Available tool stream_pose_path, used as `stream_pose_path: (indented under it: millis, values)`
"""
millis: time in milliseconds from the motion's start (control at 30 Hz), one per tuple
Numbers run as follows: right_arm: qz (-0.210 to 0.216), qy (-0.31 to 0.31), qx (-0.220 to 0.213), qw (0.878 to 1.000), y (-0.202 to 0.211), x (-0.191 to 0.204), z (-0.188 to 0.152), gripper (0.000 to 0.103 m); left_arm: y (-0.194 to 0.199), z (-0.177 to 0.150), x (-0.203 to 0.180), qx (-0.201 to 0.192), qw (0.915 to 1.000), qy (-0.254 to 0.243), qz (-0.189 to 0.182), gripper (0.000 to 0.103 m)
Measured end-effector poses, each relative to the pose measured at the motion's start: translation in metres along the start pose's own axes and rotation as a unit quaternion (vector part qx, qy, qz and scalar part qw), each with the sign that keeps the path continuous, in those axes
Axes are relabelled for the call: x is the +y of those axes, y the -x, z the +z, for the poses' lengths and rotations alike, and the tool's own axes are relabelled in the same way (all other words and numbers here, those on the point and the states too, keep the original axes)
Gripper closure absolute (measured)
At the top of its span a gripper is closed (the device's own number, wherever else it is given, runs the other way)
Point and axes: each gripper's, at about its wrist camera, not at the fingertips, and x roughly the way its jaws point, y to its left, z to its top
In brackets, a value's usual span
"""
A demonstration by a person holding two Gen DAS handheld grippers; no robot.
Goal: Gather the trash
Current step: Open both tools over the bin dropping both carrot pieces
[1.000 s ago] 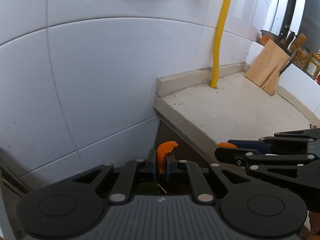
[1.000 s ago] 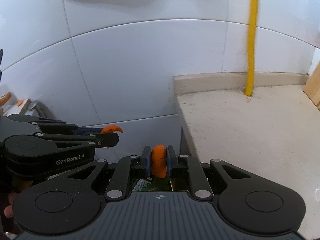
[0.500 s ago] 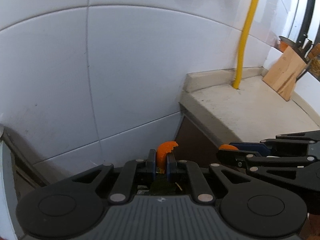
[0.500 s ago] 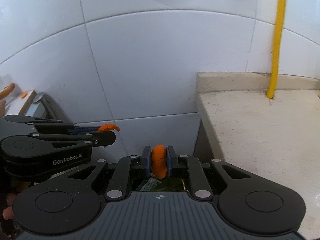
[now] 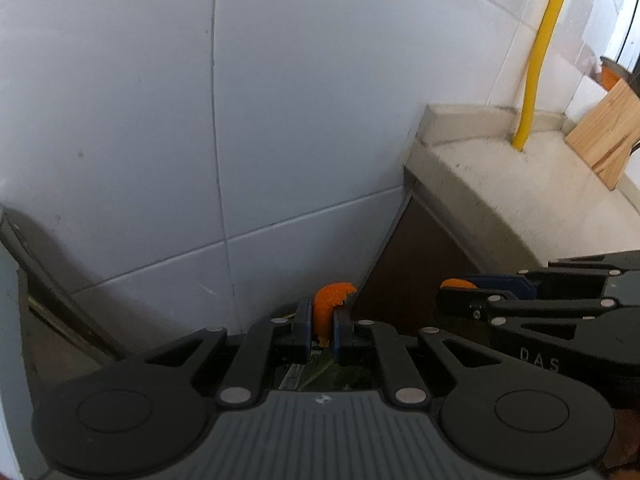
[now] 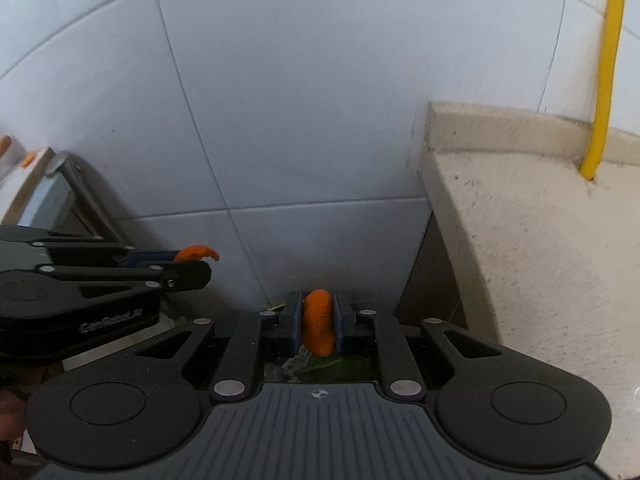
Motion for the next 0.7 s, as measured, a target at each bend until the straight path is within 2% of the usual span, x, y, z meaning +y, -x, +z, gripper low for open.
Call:
stream_pose_path:
  millis: [367,600,700]
  values:
    - [0.015,-0.010,0.034,0.999,-0.030,-0.011,-0.003,0.078,-0.019,-0.001,-0.001,0.039,0.9992,0.001,0.005,0.095]
    - [0.019,-0.020,0.046,0.999,-0.054,-0.020,0.001,0.071,-0.030,0.002,0.002,0.050,0.9986,0.011,0.013,0.070]
    - [0.018,-0.022,0.048,0.998,-0.057,-0.021,0.001,0.069,-0.033,0.003,0.004,0.052,0.9984,0.014,0.019,0.069]
